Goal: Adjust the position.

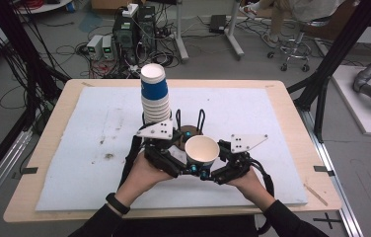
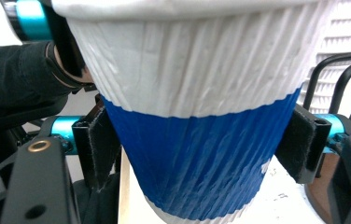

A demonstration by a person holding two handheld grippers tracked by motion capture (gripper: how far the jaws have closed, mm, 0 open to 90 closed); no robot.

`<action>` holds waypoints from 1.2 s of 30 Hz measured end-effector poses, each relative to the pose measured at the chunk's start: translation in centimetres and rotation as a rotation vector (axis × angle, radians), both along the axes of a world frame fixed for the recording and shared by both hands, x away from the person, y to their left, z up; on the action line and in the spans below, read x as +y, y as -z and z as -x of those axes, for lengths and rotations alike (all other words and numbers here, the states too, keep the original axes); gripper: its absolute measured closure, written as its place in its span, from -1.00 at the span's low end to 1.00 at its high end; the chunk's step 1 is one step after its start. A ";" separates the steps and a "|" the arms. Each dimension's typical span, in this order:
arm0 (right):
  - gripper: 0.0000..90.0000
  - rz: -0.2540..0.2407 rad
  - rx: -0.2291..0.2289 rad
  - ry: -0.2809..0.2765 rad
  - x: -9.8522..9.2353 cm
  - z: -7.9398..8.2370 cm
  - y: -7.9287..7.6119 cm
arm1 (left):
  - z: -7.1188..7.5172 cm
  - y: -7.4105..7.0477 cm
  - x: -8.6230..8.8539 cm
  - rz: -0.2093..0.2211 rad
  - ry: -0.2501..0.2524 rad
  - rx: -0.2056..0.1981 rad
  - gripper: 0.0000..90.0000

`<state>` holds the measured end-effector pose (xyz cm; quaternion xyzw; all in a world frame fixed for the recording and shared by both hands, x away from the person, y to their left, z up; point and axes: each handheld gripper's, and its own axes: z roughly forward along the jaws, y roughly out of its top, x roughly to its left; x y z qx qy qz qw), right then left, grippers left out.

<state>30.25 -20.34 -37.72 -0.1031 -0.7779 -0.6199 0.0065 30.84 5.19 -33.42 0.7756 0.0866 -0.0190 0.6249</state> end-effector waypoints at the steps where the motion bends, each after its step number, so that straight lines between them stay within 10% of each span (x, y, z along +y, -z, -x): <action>1: -0.43 -0.003 -0.003 0.005 -0.1 0.0 0.0 | 0.0 0.0 0.2 0.005 -0.005 -0.002 -0.67; 22: -0.43 -0.036 -0.016 0.065 -1.4 -0.5 -0.6 | 1.2 2.9 5.5 0.059 -0.154 -0.052 -0.67; 36: -0.43 -0.051 -0.011 0.080 -1.7 -0.6 -0.7 | 1.2 4.4 4.4 0.051 -0.143 -0.041 -0.67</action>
